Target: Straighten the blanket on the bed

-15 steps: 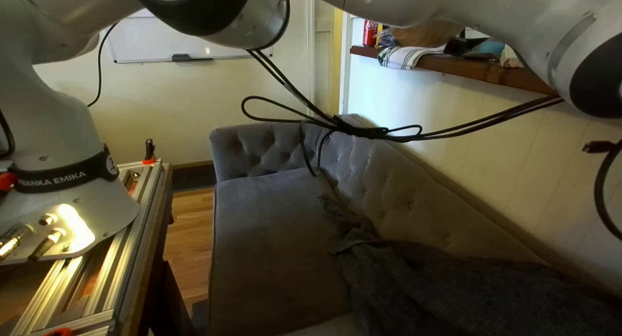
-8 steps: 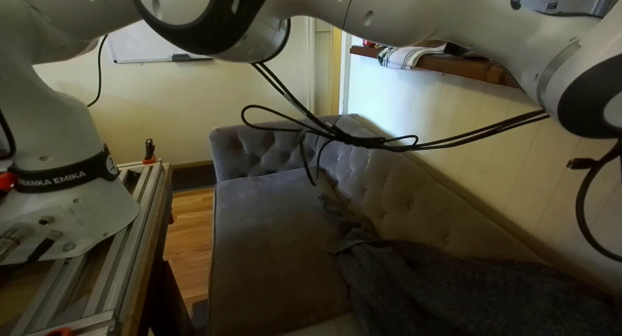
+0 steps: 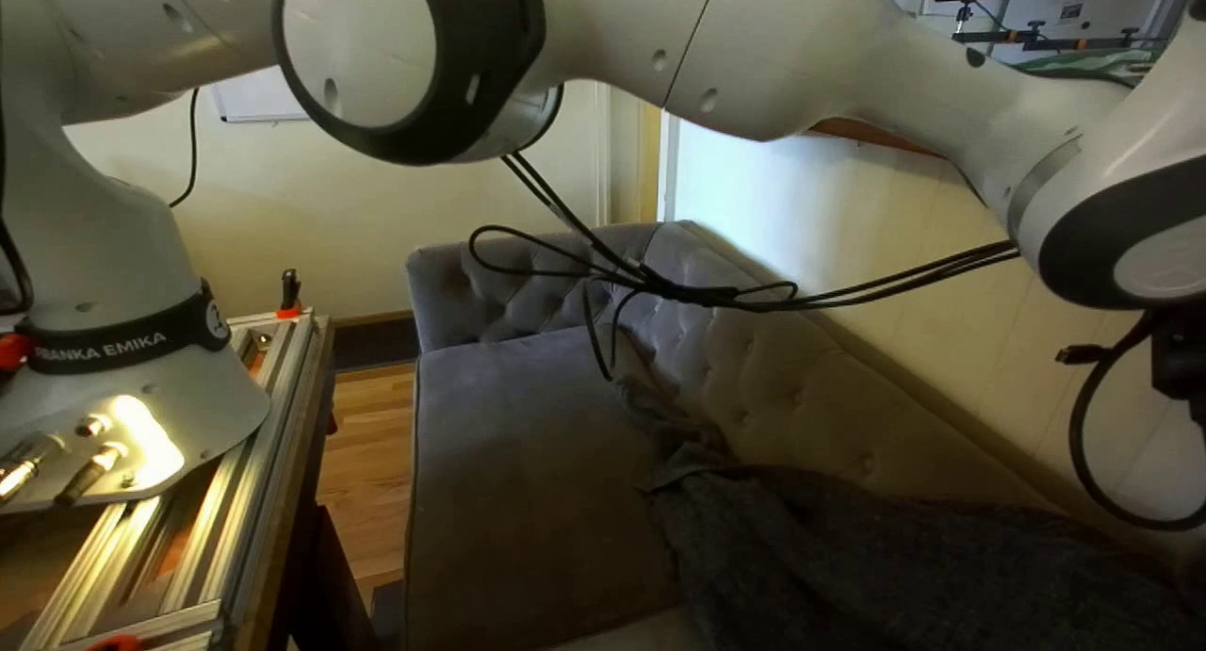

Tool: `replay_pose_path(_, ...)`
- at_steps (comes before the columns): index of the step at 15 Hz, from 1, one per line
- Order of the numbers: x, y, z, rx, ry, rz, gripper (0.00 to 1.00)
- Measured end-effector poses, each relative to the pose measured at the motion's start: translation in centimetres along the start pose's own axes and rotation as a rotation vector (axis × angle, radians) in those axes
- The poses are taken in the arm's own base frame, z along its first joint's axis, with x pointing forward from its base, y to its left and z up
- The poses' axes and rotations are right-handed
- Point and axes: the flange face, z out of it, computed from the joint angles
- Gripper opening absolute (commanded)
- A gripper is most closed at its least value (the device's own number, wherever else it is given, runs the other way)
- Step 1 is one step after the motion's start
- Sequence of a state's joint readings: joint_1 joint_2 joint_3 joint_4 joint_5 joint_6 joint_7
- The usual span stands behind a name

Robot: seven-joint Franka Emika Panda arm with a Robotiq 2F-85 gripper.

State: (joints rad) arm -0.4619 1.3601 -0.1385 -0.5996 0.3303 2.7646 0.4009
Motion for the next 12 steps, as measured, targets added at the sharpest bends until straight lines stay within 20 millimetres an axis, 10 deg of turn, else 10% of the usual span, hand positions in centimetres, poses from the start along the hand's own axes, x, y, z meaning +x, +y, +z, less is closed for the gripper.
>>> replay_pose_path(12, 1.2, 1.6, -0.1, -0.004, -0.169, -0.085, 1.0)
